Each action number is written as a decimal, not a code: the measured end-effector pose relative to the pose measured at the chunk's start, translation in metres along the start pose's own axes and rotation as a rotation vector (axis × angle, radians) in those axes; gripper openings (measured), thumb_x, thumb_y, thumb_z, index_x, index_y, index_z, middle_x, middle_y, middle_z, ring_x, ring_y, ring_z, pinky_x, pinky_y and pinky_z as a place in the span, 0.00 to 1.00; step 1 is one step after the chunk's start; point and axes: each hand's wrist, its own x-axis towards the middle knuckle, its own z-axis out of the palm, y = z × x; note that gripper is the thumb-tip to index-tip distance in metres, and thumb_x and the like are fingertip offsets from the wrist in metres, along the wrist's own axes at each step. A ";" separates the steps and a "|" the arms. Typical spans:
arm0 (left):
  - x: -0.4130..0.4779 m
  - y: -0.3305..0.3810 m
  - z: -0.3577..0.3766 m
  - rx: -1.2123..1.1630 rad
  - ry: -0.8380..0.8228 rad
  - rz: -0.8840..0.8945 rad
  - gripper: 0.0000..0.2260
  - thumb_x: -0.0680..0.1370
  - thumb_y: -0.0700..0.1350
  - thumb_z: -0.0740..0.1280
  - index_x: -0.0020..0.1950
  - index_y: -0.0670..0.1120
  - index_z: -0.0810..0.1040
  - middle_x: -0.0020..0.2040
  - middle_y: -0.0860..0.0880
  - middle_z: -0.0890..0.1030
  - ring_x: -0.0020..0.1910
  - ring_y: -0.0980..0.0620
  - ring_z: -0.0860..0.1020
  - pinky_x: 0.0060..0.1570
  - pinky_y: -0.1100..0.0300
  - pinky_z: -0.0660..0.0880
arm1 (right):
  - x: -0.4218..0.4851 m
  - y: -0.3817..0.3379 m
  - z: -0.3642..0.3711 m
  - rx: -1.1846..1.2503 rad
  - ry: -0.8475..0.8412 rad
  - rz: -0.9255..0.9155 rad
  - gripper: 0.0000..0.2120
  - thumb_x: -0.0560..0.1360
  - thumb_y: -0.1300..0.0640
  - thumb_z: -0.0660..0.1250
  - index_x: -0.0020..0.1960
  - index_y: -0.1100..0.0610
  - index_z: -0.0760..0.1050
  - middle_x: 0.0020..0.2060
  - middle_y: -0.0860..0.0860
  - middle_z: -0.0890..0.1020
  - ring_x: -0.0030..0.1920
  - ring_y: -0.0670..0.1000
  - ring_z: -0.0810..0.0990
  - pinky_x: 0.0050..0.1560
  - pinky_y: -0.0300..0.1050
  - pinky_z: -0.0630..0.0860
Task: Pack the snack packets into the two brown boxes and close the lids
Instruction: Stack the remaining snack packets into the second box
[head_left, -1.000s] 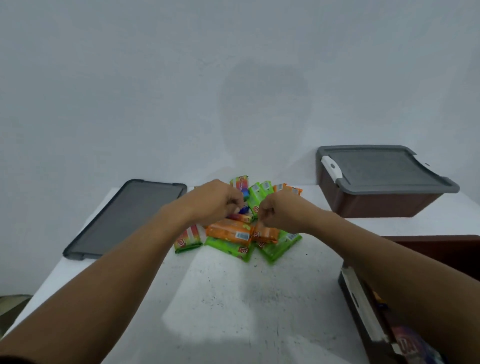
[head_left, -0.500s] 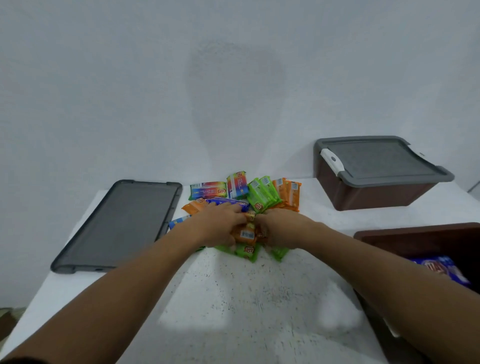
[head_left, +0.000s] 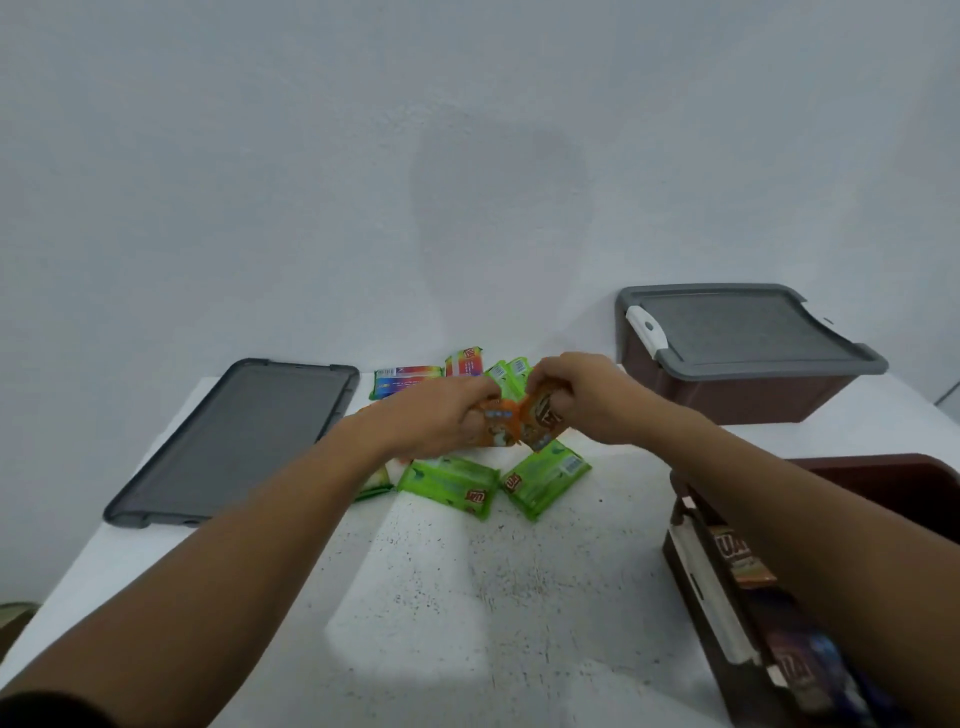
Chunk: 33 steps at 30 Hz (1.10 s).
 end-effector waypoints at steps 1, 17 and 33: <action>-0.001 0.006 -0.003 -0.011 0.029 -0.003 0.12 0.81 0.46 0.58 0.64 0.53 0.72 0.53 0.51 0.77 0.50 0.50 0.76 0.49 0.51 0.75 | -0.006 0.000 -0.009 0.059 0.031 0.009 0.15 0.74 0.66 0.62 0.53 0.53 0.81 0.47 0.55 0.81 0.44 0.52 0.78 0.40 0.38 0.75; 0.020 0.173 0.013 -0.327 0.168 -0.005 0.07 0.83 0.50 0.65 0.57 0.57 0.81 0.35 0.57 0.79 0.36 0.56 0.77 0.39 0.60 0.74 | -0.150 0.122 -0.124 0.607 0.039 0.170 0.09 0.73 0.69 0.71 0.39 0.57 0.77 0.40 0.68 0.80 0.36 0.52 0.82 0.38 0.46 0.77; 0.059 0.291 0.088 -0.172 -0.394 0.001 0.08 0.82 0.51 0.68 0.61 0.54 0.77 0.40 0.56 0.78 0.36 0.61 0.75 0.38 0.62 0.70 | -0.218 0.230 -0.117 0.519 -0.460 0.136 0.08 0.72 0.66 0.70 0.38 0.56 0.76 0.35 0.51 0.82 0.38 0.46 0.81 0.41 0.44 0.76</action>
